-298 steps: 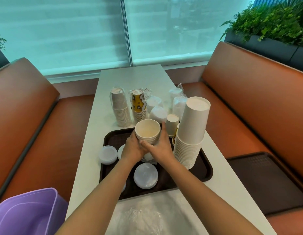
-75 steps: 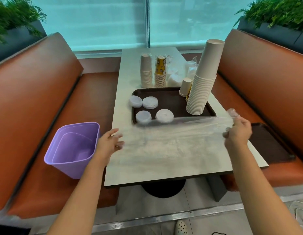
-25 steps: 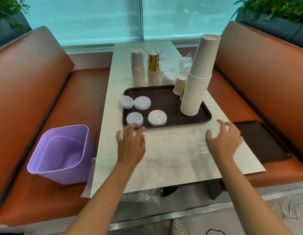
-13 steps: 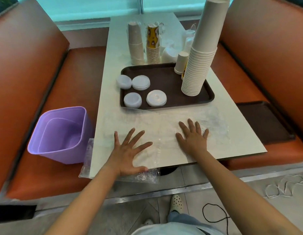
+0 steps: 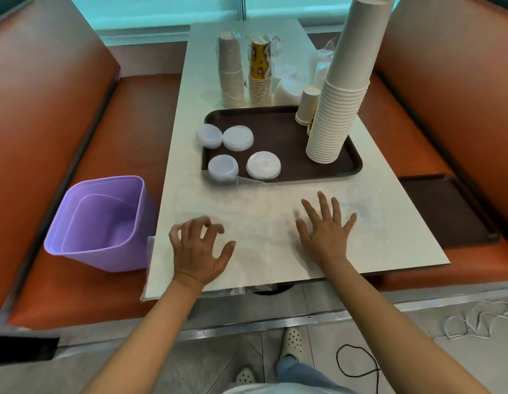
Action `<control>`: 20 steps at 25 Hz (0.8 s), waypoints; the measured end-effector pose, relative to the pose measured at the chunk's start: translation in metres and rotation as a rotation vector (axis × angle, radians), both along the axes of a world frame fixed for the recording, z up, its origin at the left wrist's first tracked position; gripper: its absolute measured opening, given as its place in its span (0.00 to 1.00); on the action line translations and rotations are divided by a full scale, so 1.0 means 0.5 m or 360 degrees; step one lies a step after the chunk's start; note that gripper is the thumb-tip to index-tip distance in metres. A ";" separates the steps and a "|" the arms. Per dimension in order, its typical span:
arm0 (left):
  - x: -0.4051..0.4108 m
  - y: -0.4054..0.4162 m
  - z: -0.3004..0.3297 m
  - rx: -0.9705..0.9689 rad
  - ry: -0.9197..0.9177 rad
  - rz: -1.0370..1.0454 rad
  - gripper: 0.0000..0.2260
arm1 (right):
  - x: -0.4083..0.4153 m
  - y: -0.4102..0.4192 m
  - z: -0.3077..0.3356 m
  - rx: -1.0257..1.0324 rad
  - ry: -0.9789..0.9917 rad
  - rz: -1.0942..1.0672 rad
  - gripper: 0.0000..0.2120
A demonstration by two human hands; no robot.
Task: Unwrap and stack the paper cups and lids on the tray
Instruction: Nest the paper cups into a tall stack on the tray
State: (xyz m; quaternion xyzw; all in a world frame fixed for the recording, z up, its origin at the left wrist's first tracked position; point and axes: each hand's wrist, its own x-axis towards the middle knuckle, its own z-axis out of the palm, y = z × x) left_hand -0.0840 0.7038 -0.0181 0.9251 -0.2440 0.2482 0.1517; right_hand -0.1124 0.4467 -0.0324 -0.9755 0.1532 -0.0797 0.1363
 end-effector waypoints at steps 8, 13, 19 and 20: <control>-0.033 0.077 -0.066 0.0189 0.0684 0.0009 0.20 | 0.023 0.080 -0.007 0.0303 0.0201 0.0552 0.10; -0.038 0.045 -0.047 0.0317 0.0824 0.0022 0.28 | 0.035 0.073 0.032 0.1200 -0.0348 0.0066 0.06; 0.032 -0.054 -0.021 0.0470 0.1031 0.0051 0.29 | 0.025 0.073 0.084 0.1544 -0.0585 0.0194 0.11; 0.046 -0.066 -0.020 0.0490 0.1056 0.0056 0.27 | 0.019 0.074 0.082 0.1531 -0.0581 0.0247 0.11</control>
